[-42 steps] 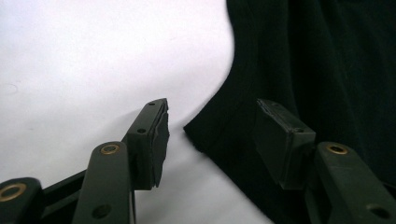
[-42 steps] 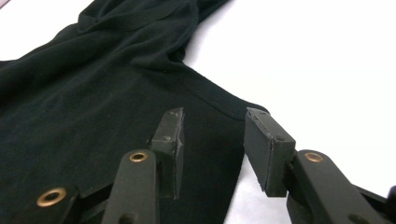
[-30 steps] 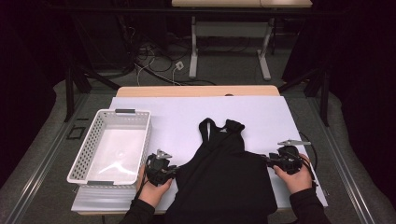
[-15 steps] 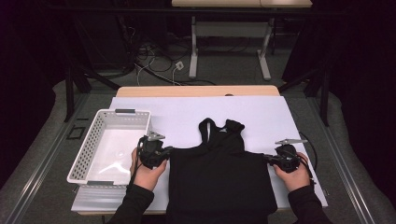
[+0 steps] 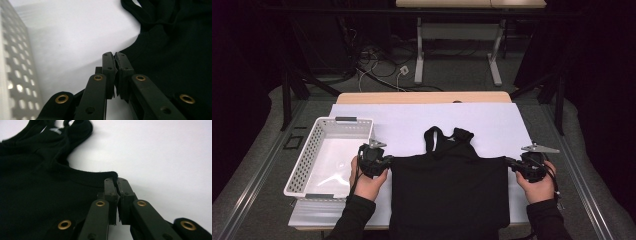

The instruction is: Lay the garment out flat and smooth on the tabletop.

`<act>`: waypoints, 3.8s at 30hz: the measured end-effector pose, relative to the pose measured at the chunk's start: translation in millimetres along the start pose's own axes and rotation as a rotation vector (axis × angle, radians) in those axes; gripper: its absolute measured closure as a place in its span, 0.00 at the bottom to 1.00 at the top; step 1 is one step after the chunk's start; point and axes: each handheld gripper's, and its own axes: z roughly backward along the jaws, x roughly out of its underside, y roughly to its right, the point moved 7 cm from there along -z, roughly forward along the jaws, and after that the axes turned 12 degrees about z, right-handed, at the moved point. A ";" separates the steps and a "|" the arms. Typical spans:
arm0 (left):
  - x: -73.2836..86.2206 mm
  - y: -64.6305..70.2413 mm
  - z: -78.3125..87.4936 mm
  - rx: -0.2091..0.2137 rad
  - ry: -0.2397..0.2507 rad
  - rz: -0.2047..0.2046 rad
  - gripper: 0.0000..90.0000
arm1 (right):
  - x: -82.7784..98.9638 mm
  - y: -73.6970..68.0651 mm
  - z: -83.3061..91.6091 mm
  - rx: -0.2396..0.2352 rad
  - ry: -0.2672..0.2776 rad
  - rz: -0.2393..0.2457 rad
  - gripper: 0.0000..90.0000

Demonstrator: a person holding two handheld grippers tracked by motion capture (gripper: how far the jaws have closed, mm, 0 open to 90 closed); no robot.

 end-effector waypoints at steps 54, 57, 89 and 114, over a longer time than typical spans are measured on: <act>45.3 14.6 14.9 0.159 0.073 0.075 0.48 | 28.6 -46.2 23.3 -0.101 -0.027 0.028 0.53; 54.0 12.8 19.1 0.164 0.078 0.087 0.48 | 34.8 -49.7 28.1 -0.096 -0.038 0.033 0.53; 120.9 31.1 21.9 0.143 -0.040 0.058 0.59 | 77.6 -67.4 40.6 -0.155 -0.174 0.041 0.77; 116.2 44.3 58.4 0.172 -0.111 0.038 0.98 | 67.4 -67.5 74.4 -0.243 -0.234 0.047 0.97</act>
